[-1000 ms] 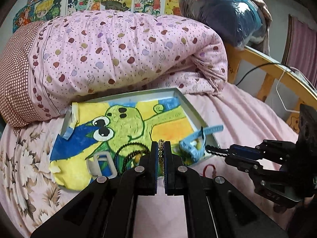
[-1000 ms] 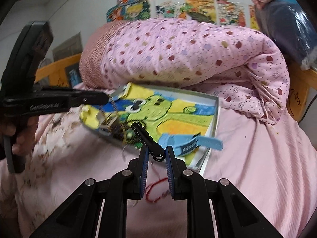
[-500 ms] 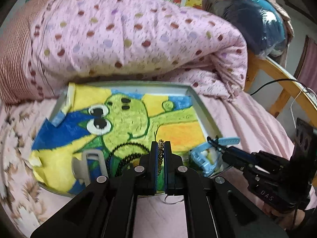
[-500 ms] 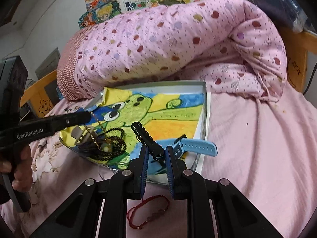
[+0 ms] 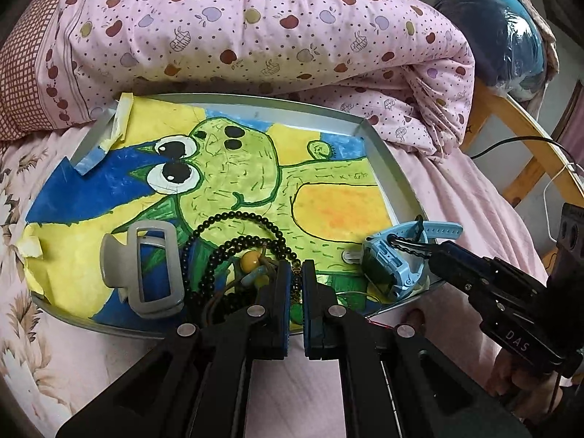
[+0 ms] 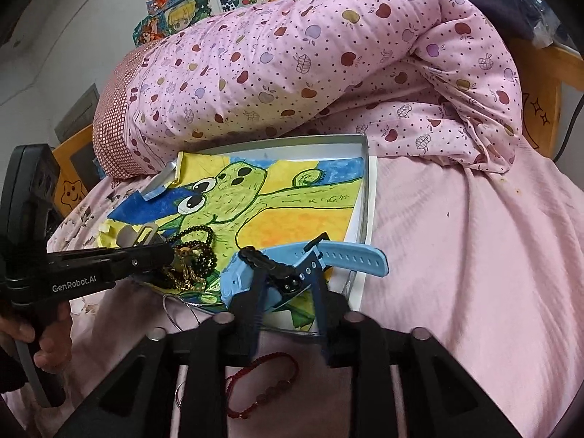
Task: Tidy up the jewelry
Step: 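Open the right tool to drop the black clip while the left tool releases the chain, then withdraw both tools toward the small silver rings and red bead bracelet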
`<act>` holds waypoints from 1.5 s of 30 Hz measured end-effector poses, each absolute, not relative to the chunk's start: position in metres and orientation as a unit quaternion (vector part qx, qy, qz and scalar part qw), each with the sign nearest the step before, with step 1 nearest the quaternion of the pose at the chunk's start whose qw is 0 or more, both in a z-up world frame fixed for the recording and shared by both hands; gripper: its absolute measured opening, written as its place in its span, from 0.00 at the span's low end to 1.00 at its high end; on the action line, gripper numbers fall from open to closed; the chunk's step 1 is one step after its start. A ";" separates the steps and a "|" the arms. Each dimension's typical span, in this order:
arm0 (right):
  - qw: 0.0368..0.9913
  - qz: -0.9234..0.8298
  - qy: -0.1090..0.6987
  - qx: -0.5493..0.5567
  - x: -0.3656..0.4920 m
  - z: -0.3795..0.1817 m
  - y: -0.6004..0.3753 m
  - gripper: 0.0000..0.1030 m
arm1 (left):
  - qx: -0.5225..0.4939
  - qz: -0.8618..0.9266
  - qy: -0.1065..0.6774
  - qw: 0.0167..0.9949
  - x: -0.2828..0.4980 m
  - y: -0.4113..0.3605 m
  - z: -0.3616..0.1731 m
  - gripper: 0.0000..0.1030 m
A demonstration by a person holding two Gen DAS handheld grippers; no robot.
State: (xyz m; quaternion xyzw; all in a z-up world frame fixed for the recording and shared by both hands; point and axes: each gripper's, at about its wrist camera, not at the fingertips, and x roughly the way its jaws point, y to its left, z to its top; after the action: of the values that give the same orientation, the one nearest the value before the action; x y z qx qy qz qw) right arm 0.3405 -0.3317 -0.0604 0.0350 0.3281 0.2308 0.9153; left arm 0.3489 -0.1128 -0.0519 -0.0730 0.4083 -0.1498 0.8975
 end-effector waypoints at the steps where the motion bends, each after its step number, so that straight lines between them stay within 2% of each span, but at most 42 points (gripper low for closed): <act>1: 0.916 0.229 0.326 0.036 0.340 -0.059 -0.332 0.32 | -0.073 -0.148 0.407 0.898 0.348 -0.112 -0.051 0.03; 3: 0.919 0.228 0.320 0.040 0.339 -0.056 -0.335 0.36 | -0.076 -0.145 0.411 0.897 0.348 -0.112 -0.049 0.06; 5: 0.921 0.226 0.316 0.041 0.338 -0.053 -0.336 0.40 | -0.078 -0.142 0.408 0.899 0.345 -0.111 -0.045 0.19; 6: 0.922 0.225 0.314 0.042 0.337 -0.052 -0.336 0.43 | -0.081 -0.140 0.402 0.901 0.343 -0.110 -0.043 0.30; 7: 0.923 0.224 0.311 0.043 0.336 -0.050 -0.337 0.46 | -0.084 -0.140 0.398 0.903 0.341 -0.109 -0.040 0.36; 11: 0.928 0.218 0.297 0.048 0.332 -0.042 -0.341 0.59 | -0.078 -0.130 0.382 0.911 0.334 -0.107 -0.029 0.41; 15: 0.935 0.211 0.279 0.053 0.324 -0.032 -0.344 0.72 | -0.083 -0.119 0.366 0.919 0.322 -0.101 -0.018 0.64; 17: 0.938 0.209 0.271 0.058 0.320 -0.027 -0.347 0.78 | -0.088 -0.113 0.358 0.923 0.316 -0.097 -0.013 0.69; 19: 0.941 0.208 0.259 0.063 0.315 -0.022 -0.349 0.79 | -0.089 -0.108 0.352 0.926 0.310 -0.095 -0.008 0.75; 21: 0.945 0.206 0.245 0.064 0.307 -0.016 -0.350 0.89 | -0.088 -0.101 0.341 0.930 0.303 -0.092 -0.002 0.79; 24: 0.952 0.202 0.223 0.058 0.292 -0.007 -0.351 0.93 | -0.083 -0.095 0.329 0.936 0.293 -0.090 0.006 0.80; 27: 0.957 0.193 0.210 0.046 0.277 0.001 -0.351 0.95 | -0.082 -0.089 0.315 0.942 0.281 -0.087 0.015 0.98; 33: 0.963 0.178 0.198 0.040 0.244 0.011 -0.355 1.00 | -0.080 -0.088 0.280 0.953 0.249 -0.081 0.031 0.98; 45: 0.970 0.159 0.184 0.020 0.186 0.030 -0.358 1.00 | -0.032 -0.102 0.265 0.958 0.196 -0.087 0.027 0.98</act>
State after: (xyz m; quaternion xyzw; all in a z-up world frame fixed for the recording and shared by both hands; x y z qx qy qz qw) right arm 0.1860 -0.3584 0.0301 0.0200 0.1836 0.1588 0.9699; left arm 0.1956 -0.0866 0.0270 -0.0321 0.2647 -0.1016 0.9584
